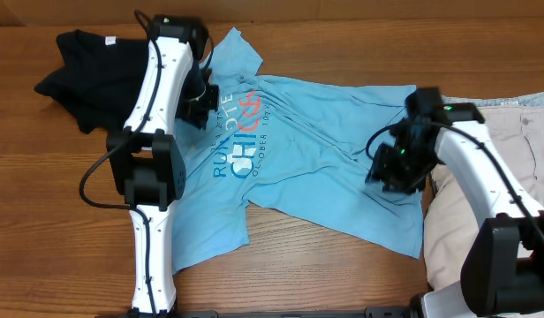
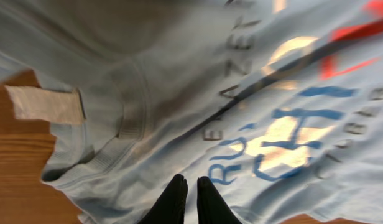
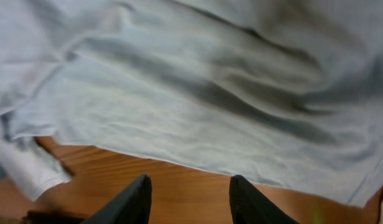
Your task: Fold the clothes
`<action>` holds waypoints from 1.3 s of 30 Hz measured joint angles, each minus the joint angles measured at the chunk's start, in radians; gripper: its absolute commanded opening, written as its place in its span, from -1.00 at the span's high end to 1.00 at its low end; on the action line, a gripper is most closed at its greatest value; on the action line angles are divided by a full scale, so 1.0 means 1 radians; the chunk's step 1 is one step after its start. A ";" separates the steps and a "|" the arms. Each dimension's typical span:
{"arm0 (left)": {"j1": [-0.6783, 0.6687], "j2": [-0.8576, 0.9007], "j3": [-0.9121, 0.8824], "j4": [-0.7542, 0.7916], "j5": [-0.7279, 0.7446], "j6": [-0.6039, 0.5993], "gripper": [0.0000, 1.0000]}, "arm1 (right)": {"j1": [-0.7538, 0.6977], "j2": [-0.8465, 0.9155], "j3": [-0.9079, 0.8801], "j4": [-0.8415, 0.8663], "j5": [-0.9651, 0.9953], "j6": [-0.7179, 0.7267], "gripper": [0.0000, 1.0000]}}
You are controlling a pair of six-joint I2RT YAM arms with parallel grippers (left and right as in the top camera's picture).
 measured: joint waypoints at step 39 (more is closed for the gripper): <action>0.167 -0.063 -0.382 0.270 0.047 -0.006 0.92 | -0.057 -0.016 -0.182 -0.082 0.182 0.157 0.84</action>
